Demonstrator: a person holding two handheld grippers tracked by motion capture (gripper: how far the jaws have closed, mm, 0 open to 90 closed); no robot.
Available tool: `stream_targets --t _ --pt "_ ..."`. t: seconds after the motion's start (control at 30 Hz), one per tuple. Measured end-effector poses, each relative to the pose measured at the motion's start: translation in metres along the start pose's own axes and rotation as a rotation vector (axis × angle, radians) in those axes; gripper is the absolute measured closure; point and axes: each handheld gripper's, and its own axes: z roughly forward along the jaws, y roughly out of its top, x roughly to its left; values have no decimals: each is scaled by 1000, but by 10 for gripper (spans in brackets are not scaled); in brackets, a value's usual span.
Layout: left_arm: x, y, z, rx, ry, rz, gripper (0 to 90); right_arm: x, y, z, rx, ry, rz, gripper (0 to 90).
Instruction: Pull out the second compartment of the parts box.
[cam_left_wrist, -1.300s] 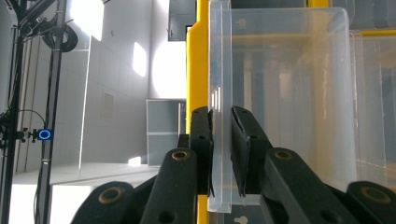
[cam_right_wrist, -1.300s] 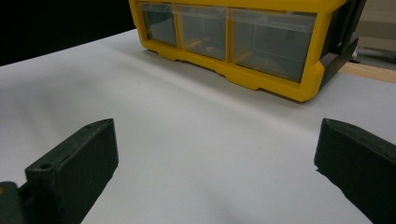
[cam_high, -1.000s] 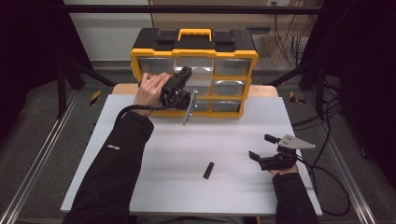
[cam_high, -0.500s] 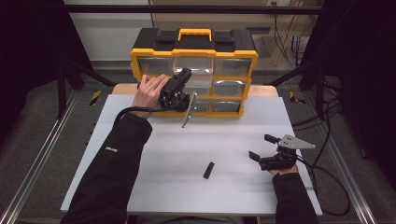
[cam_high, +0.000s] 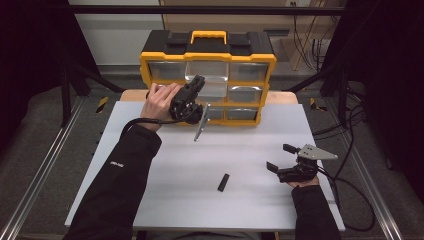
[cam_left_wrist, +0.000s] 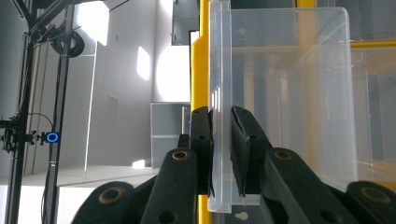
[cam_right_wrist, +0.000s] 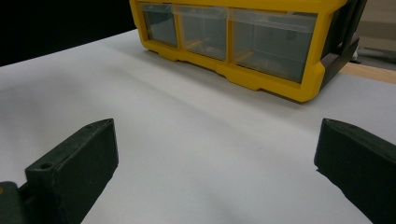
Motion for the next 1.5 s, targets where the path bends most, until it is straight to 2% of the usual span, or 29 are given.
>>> stream_targets --t 0.77,1.23,1.5 --pt "-1 4 -15 -12 11 3 789 0 0 1 3 -1 -6 2" --pt "-3 6 -16 -5 12 10 788 0 0 1 4 -1 -6 3" --pt "-2 7 -16 2 -1 -4 781 0 0 1 6 0 -4 3"
